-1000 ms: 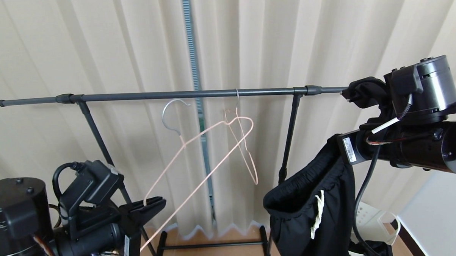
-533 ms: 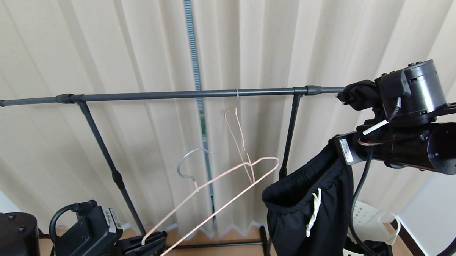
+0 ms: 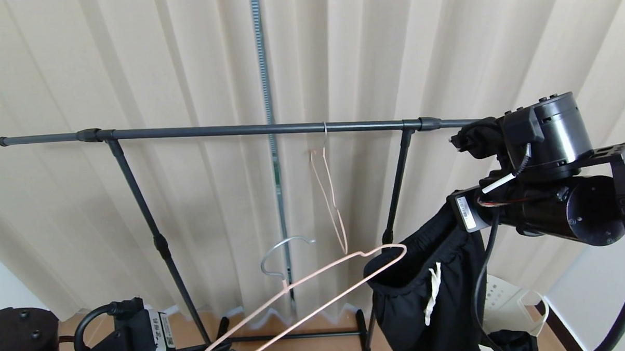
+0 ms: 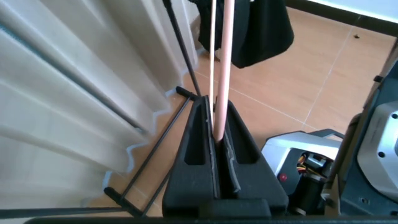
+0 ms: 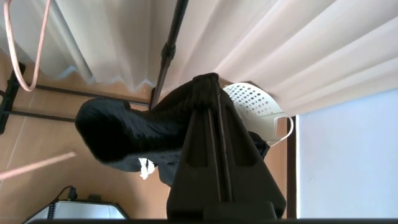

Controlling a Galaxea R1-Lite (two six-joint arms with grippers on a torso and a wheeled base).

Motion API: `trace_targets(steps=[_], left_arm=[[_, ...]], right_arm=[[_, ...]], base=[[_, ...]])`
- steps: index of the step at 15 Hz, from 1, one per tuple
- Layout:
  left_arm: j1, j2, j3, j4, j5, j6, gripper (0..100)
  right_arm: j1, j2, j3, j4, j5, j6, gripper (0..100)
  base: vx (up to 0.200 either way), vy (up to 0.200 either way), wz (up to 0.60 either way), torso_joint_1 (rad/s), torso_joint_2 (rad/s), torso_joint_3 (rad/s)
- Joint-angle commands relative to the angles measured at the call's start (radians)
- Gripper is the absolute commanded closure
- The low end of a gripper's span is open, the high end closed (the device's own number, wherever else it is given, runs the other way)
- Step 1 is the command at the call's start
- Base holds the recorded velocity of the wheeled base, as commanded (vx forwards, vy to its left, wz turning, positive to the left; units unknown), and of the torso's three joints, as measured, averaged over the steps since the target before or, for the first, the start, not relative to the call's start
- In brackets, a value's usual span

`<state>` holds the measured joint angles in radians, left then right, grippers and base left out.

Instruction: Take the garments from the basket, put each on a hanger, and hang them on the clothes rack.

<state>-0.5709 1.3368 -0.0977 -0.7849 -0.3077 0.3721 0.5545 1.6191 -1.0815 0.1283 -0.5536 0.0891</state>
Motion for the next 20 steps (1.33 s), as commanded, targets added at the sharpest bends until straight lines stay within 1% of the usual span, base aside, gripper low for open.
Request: trace_targets(steps=[1,5,12,15,16,17,20], left_arm=[[-0.020,0.019,-0.002,-0.001,-0.001,-0.001,100],[-0.032,0.033,-0.002,-0.002,0.001,-0.004,100],[-0.032,0.045,-0.010,-0.002,0.002,-0.012,100],[-0.032,0.047,-0.016,-0.002,0.002,-0.013,100],[-0.032,0.047,-0.016,-0.002,0.002,-0.013,100],[-0.032,0.056,-0.019,-0.004,0.002,-0.038,100],[-0.032,0.058,-0.022,-0.005,0.002,-0.041,100]], right_arm=[[0.035,0.002,0.009,0.001,-0.011,0.001,100],[0.094,0.015,0.025,0.001,-0.015,0.003,100],[0.163,0.024,0.038,-0.001,-0.020,0.006,100],[0.213,0.022,0.049,0.001,-0.025,0.020,100],[0.213,0.022,0.049,0.001,-0.025,0.020,100],[0.254,0.019,0.054,0.001,-0.038,0.035,100],[0.309,0.013,0.060,0.001,-0.040,0.043,100]], base=[[0.000,0.000,0.00,0.000,0.00,0.000],[0.000,0.000,0.00,0.000,0.00,0.000],[0.000,0.000,0.00,0.000,0.00,0.000],[0.000,0.000,0.00,0.000,0.00,0.000],[0.000,0.000,0.00,0.000,0.00,0.000],[0.000,0.000,0.00,0.000,0.00,0.000],[0.000,0.000,0.00,0.000,0.00,0.000]])
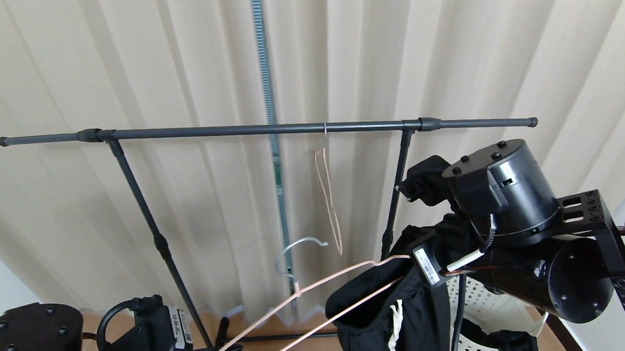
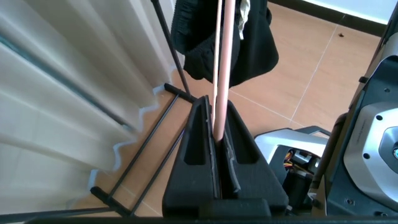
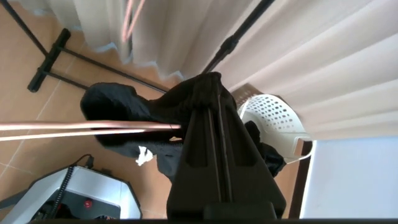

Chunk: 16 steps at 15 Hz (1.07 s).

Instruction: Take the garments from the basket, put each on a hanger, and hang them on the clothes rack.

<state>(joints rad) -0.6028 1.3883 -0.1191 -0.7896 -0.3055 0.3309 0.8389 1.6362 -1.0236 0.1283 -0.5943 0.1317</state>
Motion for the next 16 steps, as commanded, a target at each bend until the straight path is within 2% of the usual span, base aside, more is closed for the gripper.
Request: trace_targets(steps=[1,9,16], left_arm=[[0.000,0.006,-0.001,-0.007,0.000,0.000,100],[0.000,0.005,0.003,-0.013,0.000,0.000,100],[0.000,0.006,0.006,-0.027,0.000,-0.001,100]], right_arm=[[0.039,-0.006,0.004,0.002,-0.001,0.011,100],[0.126,-0.019,-0.019,-0.001,0.002,0.078,100],[0.236,-0.036,-0.039,-0.001,0.010,0.147,100]], base=[[0.000,0.000,0.00,0.000,0.00,0.000],[0.000,0.000,0.00,0.000,0.00,0.000],[0.000,0.000,0.00,0.000,0.00,0.000]])
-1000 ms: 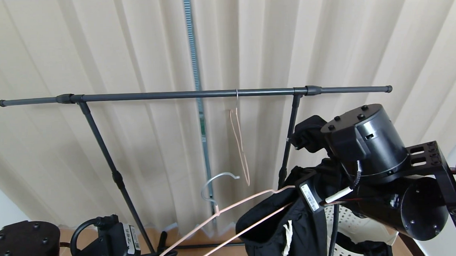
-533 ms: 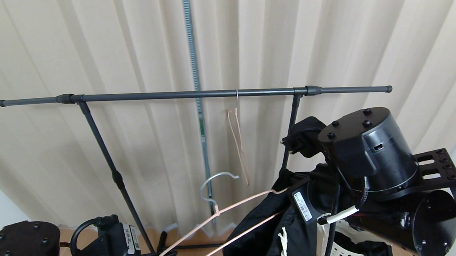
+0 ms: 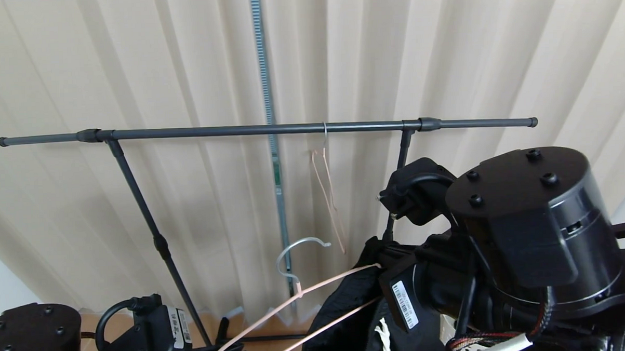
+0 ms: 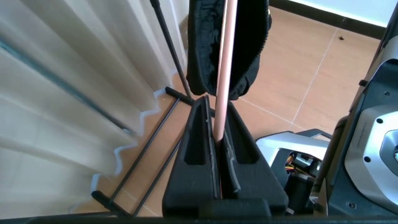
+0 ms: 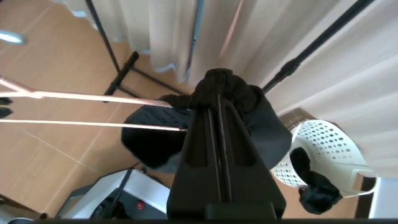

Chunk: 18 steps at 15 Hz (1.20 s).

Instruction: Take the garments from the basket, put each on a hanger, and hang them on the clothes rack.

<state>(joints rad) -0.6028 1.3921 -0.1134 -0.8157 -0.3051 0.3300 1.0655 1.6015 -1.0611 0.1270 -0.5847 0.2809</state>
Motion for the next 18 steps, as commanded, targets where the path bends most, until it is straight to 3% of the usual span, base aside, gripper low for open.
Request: trace_targets(steps=[1,8,18], left_arm=[[0.000,0.004,0.000,0.000,0.000,0.000,100],[0.000,0.005,-0.003,0.000,0.000,-0.014,100],[-0.003,0.010,-0.002,0.000,0.001,-0.014,100]], right_arm=[[0.027,0.002,-0.010,0.000,0.005,0.012,100],[0.071,0.009,-0.043,0.000,0.025,0.083,100],[0.109,0.003,-0.076,-0.072,0.151,0.201,100]], base=[[0.000,0.000,0.00,0.000,0.00,0.000],[0.000,0.000,0.00,0.000,0.00,0.000],[0.000,0.000,0.00,0.000,0.00,0.000]])
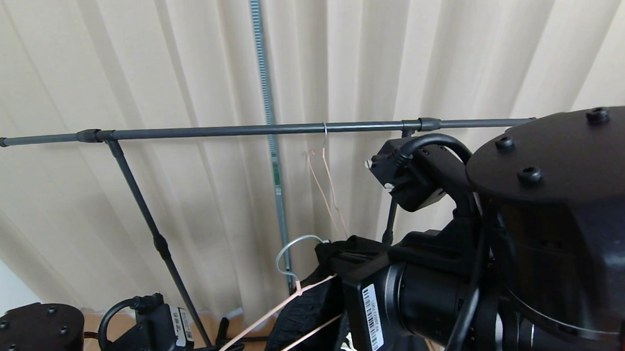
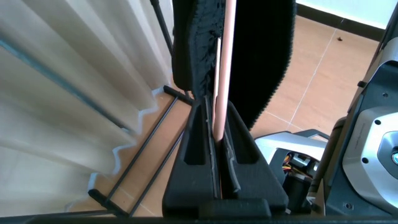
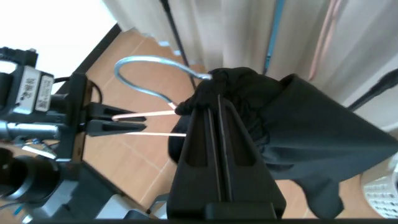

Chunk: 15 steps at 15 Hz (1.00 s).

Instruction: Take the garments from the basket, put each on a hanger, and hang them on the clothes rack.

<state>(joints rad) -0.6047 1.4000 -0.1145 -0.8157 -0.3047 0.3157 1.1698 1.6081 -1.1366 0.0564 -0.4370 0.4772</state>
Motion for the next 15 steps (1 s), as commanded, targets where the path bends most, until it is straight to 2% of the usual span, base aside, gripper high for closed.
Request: trace_targets(steps=[1,5,8,9,15], left_arm=[[-0.001,0.002,-0.001,0.000,-0.001,0.000,100],[-0.001,-0.004,-0.001,-0.008,0.001,0.000,100],[-0.001,-0.004,0.010,-0.052,0.001,-0.003,100],[-0.001,-0.004,0.016,-0.060,-0.001,-0.018,100],[-0.004,-0.007,0.016,-0.060,-0.001,-0.018,100]], right_arm=[[0.007,-0.005,0.001,-0.001,0.024,0.004,100],[0.007,-0.008,0.006,0.002,0.031,0.004,100],[0.007,-0.010,0.006,0.002,0.029,0.004,100],[0.007,-0.013,0.009,0.002,0.026,0.004,0],[-0.032,-0.037,0.021,0.008,0.018,-0.006,0]], base=[[0.000,0.000,0.00,0.000,0.00,0.000],[0.000,0.000,0.00,0.000,0.00,0.000],[0.000,0.000,0.00,0.000,0.00,0.000],[0.000,0.000,0.00,0.000,0.00,0.000],[0.000,0.000,0.00,0.000,0.00,0.000]])
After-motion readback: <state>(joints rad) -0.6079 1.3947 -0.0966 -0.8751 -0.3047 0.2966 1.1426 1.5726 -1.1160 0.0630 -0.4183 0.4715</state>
